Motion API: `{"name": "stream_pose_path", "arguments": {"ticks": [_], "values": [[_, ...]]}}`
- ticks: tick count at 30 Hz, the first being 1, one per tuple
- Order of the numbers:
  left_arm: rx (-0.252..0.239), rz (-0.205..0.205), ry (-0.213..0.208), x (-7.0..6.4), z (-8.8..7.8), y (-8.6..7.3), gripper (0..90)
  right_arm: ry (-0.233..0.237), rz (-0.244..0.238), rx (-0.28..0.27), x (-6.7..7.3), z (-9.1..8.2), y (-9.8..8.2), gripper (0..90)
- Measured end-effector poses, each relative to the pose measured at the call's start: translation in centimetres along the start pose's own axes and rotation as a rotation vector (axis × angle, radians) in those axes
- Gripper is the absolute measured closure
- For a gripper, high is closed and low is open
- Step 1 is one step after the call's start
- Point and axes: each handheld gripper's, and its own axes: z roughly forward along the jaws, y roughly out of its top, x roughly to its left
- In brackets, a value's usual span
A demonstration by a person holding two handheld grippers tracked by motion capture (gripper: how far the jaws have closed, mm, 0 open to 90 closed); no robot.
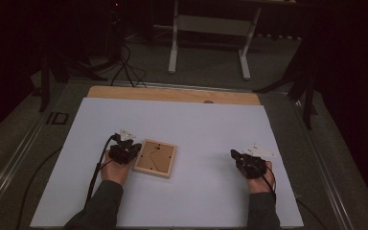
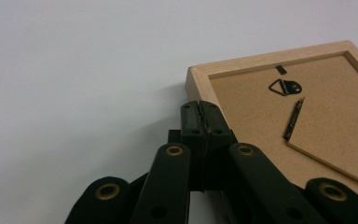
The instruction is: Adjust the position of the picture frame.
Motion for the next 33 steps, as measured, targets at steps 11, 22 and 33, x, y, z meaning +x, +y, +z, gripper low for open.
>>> {"name": "stream_pose_path", "arguments": {"ticks": [11, 22, 33], "values": [[0.021, 0.054, -0.043, -2.3, 2.1, 1.4, 89.6, 0.004, -0.006, 0.006, 0.2, 0.2, 0.0, 89.7], [-0.024, 0.056, -0.056, -2.4, -0.7, 1.4, 89.6, 0.007, -0.004, 0.003, 0.1, 0.2, -0.1, 89.6], [-0.041, 0.052, -0.111, -2.9, -3.0, -0.6, 89.6, 0.013, -0.01, 0.009, 0.3, 0.3, -0.1, 89.7]]}}
